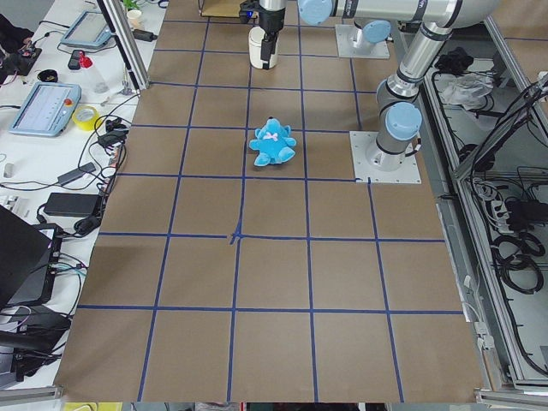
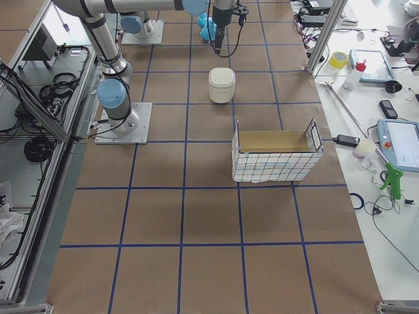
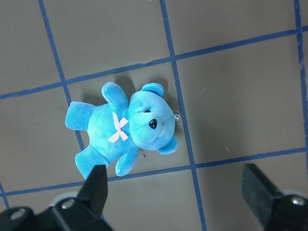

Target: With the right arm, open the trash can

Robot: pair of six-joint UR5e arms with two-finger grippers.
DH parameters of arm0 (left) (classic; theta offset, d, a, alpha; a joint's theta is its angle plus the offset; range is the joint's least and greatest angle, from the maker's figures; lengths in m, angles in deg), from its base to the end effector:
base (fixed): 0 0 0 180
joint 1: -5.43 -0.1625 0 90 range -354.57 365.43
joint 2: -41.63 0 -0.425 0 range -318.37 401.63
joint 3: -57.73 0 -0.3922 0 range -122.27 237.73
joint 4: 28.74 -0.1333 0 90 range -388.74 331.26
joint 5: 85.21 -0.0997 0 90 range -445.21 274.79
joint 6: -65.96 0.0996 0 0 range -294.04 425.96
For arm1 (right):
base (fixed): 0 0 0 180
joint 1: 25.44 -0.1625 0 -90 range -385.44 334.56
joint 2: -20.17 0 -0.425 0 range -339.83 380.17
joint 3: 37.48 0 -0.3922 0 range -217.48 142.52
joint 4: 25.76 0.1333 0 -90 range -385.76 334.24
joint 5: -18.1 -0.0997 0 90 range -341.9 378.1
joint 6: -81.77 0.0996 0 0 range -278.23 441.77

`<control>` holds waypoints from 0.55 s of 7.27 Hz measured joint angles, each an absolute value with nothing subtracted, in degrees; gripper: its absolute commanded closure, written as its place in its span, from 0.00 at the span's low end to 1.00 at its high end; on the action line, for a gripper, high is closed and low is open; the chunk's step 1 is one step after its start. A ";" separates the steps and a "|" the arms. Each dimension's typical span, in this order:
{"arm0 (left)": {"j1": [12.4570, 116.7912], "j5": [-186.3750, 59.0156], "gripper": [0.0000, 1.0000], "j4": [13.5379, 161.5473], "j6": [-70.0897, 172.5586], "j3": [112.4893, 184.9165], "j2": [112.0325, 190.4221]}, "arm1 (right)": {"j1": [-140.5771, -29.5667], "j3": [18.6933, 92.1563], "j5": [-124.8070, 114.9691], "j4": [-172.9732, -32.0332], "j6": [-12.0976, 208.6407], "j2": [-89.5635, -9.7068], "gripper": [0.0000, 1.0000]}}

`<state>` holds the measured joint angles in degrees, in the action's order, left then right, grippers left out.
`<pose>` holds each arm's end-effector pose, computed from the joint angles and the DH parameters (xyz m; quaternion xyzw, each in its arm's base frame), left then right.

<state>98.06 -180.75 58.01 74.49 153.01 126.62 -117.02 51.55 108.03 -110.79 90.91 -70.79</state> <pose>-0.1447 -0.4536 0.4902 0.0958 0.9939 -0.0235 0.0496 0.1466 -0.4753 0.4959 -0.0659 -0.9975 -0.0265 0.0019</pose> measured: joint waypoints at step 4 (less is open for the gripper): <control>98.06 -180.75 0.00 58.01 74.49 153.01 126.62 | -117.02 51.55 108.34 -111.35 90.91 -70.74 0.06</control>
<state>98.06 -180.75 58.01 74.49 153.01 126.62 -117.02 51.55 108.34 -111.35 90.91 -70.74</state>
